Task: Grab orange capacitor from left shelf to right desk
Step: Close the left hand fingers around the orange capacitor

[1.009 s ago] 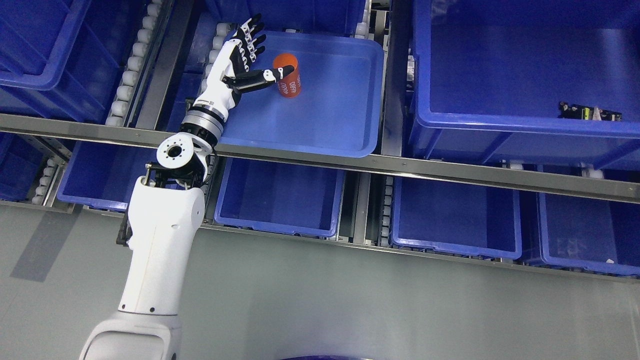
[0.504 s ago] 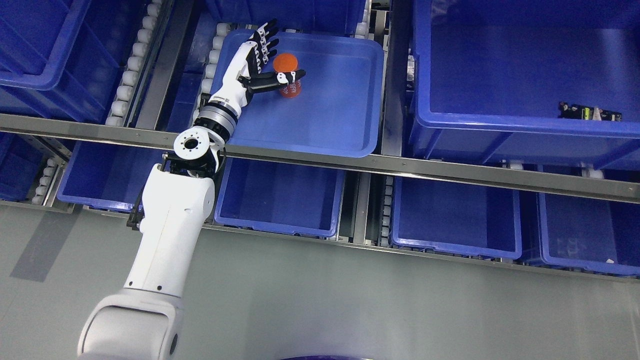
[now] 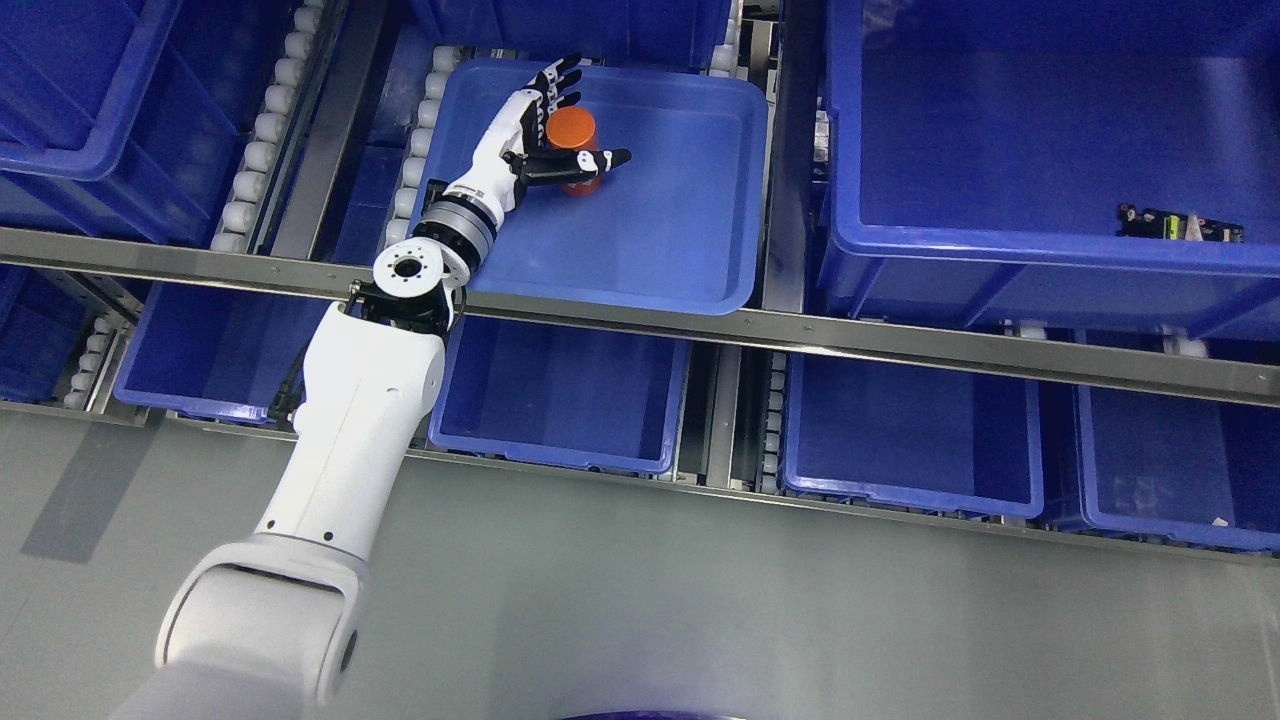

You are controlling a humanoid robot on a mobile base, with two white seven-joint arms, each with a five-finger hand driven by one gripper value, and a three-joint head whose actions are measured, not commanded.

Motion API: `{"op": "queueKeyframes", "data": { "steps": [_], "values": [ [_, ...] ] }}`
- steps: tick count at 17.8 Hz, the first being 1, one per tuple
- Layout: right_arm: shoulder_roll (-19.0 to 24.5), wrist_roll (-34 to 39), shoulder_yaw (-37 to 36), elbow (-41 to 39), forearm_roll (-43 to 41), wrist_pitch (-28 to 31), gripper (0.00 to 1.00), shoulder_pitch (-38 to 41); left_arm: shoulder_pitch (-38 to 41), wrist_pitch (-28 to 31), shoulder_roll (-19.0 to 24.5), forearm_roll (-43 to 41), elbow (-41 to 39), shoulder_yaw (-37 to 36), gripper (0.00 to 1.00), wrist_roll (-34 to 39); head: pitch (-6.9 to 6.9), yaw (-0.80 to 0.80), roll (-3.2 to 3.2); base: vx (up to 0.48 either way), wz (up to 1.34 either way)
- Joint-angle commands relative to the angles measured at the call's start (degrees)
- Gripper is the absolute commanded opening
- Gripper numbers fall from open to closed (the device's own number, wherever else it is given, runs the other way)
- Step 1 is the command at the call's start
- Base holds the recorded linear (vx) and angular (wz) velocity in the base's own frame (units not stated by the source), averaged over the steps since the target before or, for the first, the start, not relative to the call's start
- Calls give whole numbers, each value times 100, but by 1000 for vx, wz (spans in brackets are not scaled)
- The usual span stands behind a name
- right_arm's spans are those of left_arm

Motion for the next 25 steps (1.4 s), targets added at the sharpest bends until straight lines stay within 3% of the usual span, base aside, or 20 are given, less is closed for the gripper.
{"op": "queueKeyframes", "data": {
  "steps": [1, 5, 8, 12, 19, 23, 25],
  "values": [
    [-100, -3, -97, -100, 18, 4, 100, 132, -276, 0, 100, 5, 934, -274, 98, -17, 0, 0, 0, 0, 0],
    [-100, 5, -105, -100, 18, 4, 100, 132, -285, -87, 100, 66, 926, -388, 86, -78, 0, 0, 0, 0, 0],
    [-100, 5, -97, -100, 18, 4, 100, 132, -276, -439, 100, 303, 926, -406, 69, -184, 0, 0, 0, 0, 0],
    [-100, 5, -97, -100, 18, 4, 100, 132, -276, -448, 100, 347, 926, -397, 60, -281, 0, 0, 0, 0, 5],
    [-100, 5, -97, -100, 18, 4, 100, 132, -268, -545, 100, 479, 855, -397, 32, -298, 0, 0, 0, 0, 0],
    [-100, 5, -97, -100, 18, -5, 100, 132, -233, -1080, 100, 716, 855, -388, 6, -298, 0, 0, 0, 0, 0],
    [-100, 5, -97, -100, 18, 4, 100, 132, -224, -1160, 100, 725, 855, -380, 1, -342, 0, 0, 0, 0, 0]
  ]
}}
